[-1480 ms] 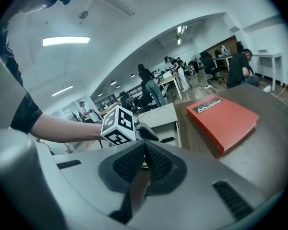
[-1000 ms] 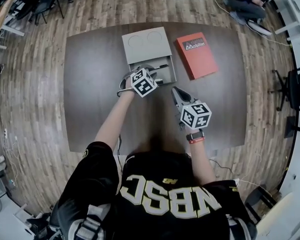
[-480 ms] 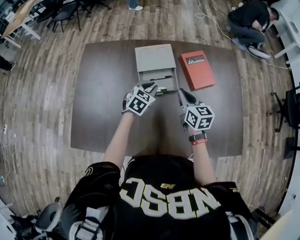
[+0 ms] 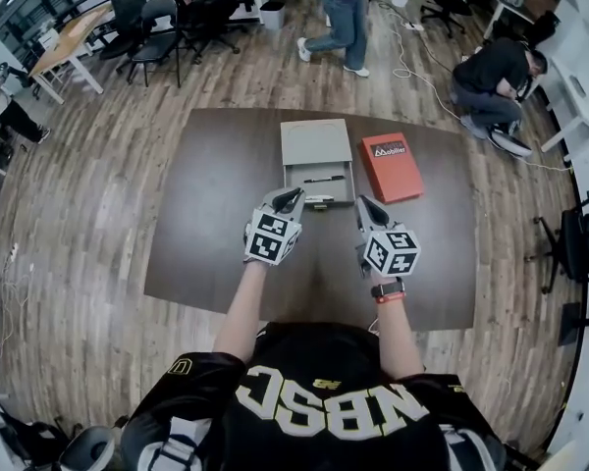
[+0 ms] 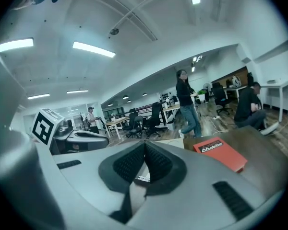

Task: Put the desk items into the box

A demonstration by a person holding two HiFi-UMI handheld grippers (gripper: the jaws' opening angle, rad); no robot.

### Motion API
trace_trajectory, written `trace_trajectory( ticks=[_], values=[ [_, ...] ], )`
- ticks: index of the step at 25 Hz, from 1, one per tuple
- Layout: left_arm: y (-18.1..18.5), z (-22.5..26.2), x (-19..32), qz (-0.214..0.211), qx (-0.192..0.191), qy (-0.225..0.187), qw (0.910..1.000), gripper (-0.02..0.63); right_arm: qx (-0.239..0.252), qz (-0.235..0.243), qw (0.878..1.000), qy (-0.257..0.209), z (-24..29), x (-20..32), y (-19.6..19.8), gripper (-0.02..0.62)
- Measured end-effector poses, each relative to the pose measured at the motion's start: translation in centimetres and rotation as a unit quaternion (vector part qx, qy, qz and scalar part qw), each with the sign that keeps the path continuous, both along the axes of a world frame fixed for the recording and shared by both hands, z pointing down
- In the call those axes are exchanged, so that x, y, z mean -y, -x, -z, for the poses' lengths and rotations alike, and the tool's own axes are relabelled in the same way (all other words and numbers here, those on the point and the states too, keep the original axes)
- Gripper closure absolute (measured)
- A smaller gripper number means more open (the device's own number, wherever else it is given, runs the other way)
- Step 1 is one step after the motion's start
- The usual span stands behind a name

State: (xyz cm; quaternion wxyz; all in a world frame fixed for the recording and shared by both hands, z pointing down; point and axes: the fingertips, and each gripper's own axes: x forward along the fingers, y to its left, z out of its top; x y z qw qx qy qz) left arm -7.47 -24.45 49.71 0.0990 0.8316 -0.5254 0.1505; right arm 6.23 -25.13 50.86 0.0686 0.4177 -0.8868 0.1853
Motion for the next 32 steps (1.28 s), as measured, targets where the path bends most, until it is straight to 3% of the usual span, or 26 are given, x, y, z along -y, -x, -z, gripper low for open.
trace_trajectory(
  ticks=[11, 32],
  values=[
    [2.9, 3.3, -3.7, 0.09, -0.073, -0.051, 0.992, 0.586, -0.028, 0.001, 0.999, -0.023, 0.7, -1.8, -0.2, 0.588],
    [3.5, 0.4, -3.6, 0.077, -0.065, -0.03, 0.9944, 0.584, -0.045, 0.02, 0.999, -0.001, -1.0, -1.7, 2.5, 0.587]
  ],
)
